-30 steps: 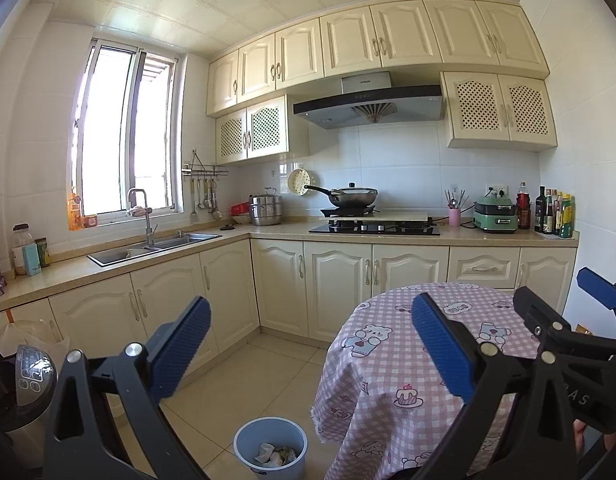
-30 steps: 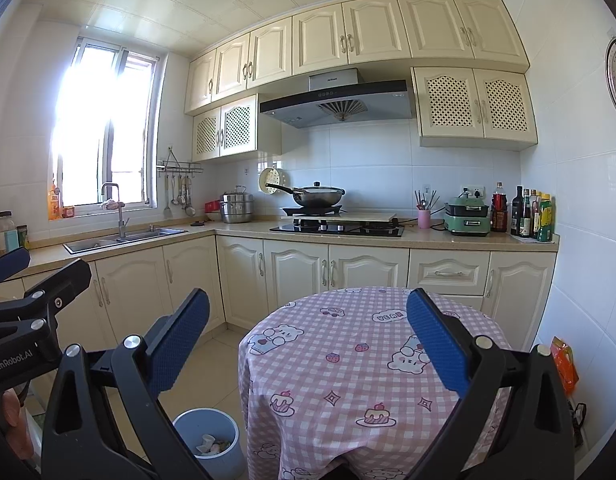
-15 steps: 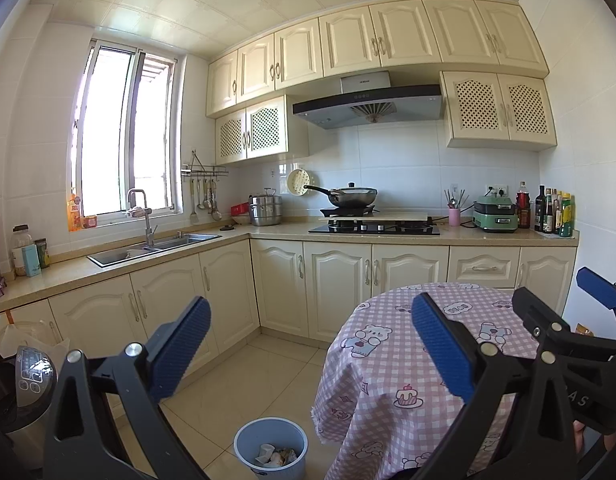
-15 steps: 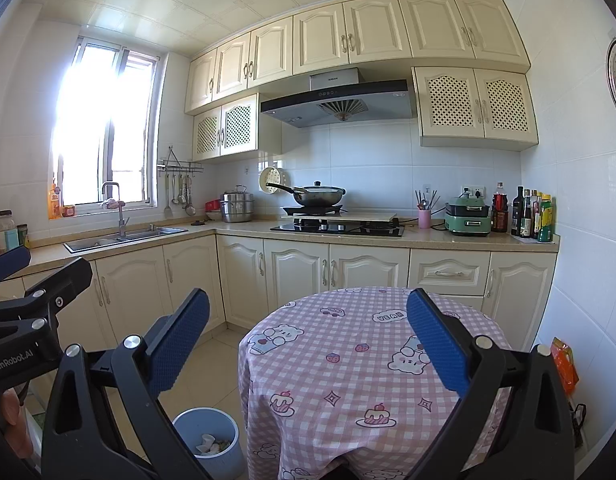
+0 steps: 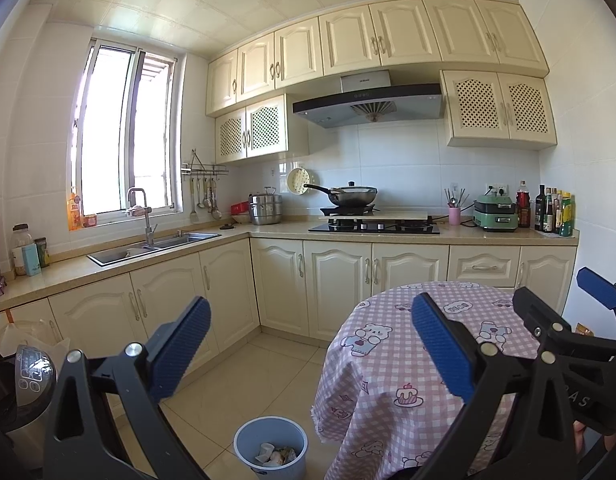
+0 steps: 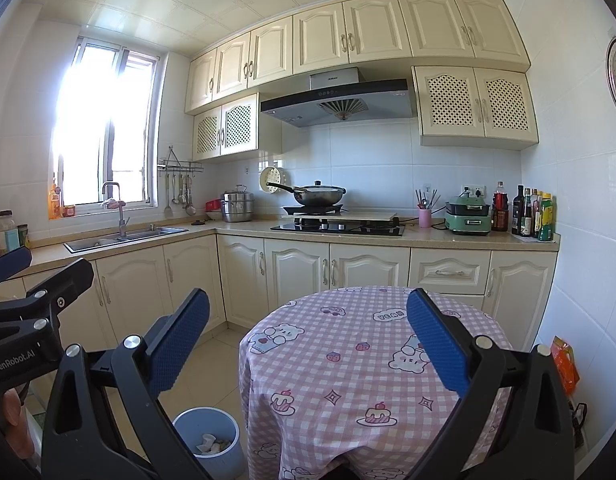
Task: Collect trash
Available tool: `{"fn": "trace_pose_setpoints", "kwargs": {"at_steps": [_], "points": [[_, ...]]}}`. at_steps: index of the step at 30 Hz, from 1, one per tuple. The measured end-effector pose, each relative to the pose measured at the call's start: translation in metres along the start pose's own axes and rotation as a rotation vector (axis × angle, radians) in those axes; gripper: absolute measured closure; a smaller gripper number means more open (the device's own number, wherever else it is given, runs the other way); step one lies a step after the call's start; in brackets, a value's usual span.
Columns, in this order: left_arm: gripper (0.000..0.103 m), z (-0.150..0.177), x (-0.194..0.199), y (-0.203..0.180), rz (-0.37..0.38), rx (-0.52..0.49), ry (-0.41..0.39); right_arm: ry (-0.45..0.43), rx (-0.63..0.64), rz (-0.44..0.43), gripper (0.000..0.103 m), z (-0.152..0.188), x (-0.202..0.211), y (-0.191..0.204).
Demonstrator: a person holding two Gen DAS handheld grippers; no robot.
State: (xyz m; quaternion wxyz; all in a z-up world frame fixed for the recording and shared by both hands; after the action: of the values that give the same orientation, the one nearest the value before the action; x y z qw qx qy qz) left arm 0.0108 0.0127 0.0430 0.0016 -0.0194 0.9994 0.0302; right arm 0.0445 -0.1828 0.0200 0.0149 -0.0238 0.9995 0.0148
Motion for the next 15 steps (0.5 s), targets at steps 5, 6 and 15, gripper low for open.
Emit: {"fn": "trace_pose_setpoints", "kwargs": {"at_steps": [5, 6, 15], "points": [[0.005, 0.0007, -0.0007, 0.0008, 0.0, 0.001, 0.004, 0.0, 0.0, -0.001, 0.008, 0.001, -0.0007, -0.001], [0.005, 0.0009, -0.0006, 0.0011, 0.0, 0.001, 0.004, 0.0, -0.001, -0.001, 0.008, 0.0011, -0.0008, -0.0011], [0.005, 0.0033, -0.0008, 0.002, 0.0, 0.0, 0.007, 0.007, -0.002, -0.005, 0.008, 0.0032, -0.002, -0.0032]]}}
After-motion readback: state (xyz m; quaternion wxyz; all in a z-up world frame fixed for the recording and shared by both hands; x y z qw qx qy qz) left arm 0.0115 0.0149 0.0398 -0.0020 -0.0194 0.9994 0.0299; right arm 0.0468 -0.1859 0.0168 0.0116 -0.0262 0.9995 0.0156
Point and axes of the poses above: each gripper's, at about its wrist camera, not at the fingertips, and x roughly against the way its jaws point, y to its left, z to its underside, the point moved 5 cm from there along -x, roughly the way its jaws point, and after that the axes turned 9 degrees about -y, right-handed, at the moved point
